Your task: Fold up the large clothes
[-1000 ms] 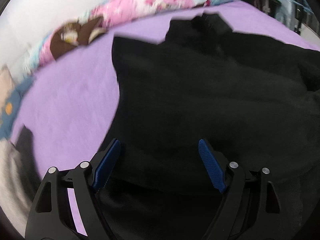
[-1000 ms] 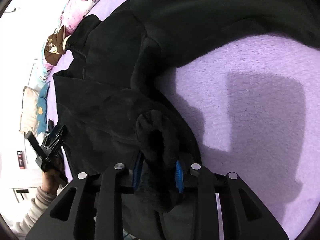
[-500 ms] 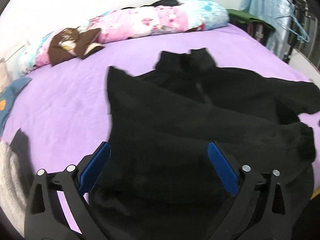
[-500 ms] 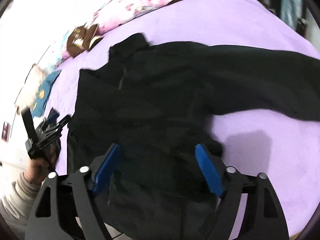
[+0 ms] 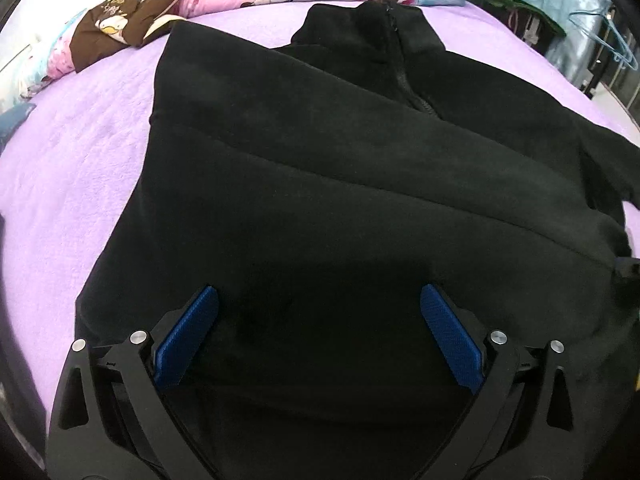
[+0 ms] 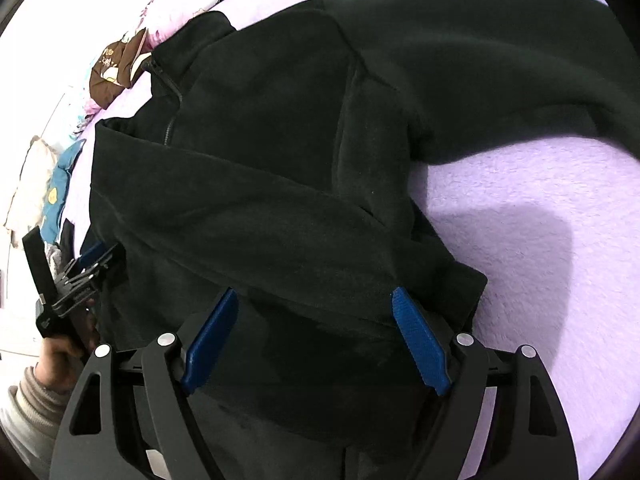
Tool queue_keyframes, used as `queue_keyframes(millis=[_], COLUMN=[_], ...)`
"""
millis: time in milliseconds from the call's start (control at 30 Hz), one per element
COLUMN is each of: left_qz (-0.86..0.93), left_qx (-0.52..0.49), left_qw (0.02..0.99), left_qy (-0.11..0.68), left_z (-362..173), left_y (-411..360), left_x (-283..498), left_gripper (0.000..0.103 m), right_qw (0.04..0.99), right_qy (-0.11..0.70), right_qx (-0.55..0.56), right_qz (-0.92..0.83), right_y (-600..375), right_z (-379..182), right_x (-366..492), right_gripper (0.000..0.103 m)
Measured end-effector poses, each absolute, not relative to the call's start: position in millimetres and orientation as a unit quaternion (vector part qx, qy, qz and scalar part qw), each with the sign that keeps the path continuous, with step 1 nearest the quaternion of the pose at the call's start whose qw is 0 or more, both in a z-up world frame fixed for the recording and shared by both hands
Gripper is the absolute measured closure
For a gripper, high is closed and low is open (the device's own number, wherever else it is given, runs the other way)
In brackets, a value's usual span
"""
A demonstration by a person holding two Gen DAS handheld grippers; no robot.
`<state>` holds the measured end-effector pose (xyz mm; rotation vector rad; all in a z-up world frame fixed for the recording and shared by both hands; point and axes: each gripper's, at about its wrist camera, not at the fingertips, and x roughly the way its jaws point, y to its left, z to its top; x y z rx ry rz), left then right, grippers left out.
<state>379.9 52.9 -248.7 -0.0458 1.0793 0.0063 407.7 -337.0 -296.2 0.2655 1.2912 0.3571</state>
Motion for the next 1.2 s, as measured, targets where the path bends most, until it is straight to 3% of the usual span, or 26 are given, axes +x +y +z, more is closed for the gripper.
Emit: queue_keyframes(millis=[200,367,633,1200], left_qz=[0.0,0.019,-0.015,-0.031], left_qx=[-0.033,-0.03,-0.049,-0.057], left_qw=[0.857,0.854,0.872,0.857], left_qy=[0.515,0.52,0.487,0.51], left_z=[-254,-233,-187,-203], left_y=[55,49,11,-66], left_x=[382,380,372,385], left_gripper=[0.005,0.006,0.006,0.006], right_qw=[0.777,0.785,0.822,0.826], right_qy=[0.599,0.58,0.505,0.377], right_qx=[0.105,0.129,0.223,0.413], right_qz=[0.164,0.177,0.138,-0.071], right_y=[-319,-325,-437,-702], right_z=[-301,-274,-227,-211], right_x=[413,404,379,361], right_gripper=[0.006,0.007,0.007,0.007])
